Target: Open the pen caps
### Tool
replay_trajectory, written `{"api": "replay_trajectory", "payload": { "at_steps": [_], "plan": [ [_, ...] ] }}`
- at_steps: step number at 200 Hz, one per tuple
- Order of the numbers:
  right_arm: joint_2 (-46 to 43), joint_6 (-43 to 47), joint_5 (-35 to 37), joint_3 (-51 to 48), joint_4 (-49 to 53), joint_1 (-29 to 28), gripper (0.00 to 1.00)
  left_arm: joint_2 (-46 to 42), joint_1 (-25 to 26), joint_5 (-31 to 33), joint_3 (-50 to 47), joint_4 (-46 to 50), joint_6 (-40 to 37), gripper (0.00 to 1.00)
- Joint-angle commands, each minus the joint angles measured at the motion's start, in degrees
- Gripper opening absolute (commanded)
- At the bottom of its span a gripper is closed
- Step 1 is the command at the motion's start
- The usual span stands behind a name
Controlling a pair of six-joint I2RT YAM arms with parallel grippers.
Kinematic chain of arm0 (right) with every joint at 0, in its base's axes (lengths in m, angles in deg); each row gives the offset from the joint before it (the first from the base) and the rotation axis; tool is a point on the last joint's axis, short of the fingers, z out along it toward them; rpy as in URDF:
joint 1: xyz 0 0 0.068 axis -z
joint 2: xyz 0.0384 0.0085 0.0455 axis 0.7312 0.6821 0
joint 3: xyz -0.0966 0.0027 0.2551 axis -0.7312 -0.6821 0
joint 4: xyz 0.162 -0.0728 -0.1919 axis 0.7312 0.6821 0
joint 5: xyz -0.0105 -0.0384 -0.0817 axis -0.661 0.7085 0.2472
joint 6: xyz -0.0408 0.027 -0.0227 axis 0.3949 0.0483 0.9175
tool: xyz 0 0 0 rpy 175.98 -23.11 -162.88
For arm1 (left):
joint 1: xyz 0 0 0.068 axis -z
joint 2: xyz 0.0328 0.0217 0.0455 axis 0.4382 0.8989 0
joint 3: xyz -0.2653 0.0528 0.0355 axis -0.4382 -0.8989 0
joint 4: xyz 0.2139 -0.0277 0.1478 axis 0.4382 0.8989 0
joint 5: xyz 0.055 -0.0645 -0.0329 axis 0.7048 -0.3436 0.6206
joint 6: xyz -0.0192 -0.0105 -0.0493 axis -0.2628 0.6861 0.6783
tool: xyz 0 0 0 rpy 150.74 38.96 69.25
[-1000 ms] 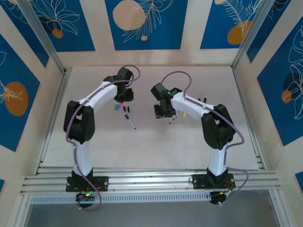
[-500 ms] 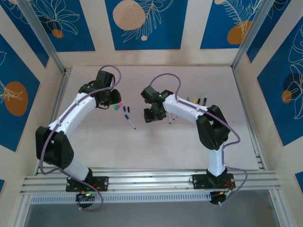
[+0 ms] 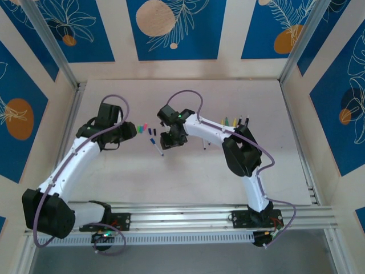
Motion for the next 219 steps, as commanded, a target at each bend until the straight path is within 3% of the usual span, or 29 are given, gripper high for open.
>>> {"api": "replay_trajectory", "payload": {
  "at_steps": [1,52,91,219],
  "plan": [
    [1.24,1.08,0.87,2.54,0.81,-0.39,0.43,-1.71,-1.56,-6.37,-5.06,-6.79,3.27,0.39],
    [3.83,2.24,-1.09,5.06,0.74,-1.56,0.45,0.96,-5.0,-13.87,-7.91,-13.06,6.18,0.41],
    [7.81,2.92,-0.96,10.46,3.48,-2.39,0.39,2.3,-8.31,-20.35,-12.6,-21.03,10.57,0.4],
    [19.03,2.16,4.62,22.25,12.03,-5.31,0.3,8.63,-11.23,-25.45,-14.35,-27.91,10.47,0.36]
  ]
}}
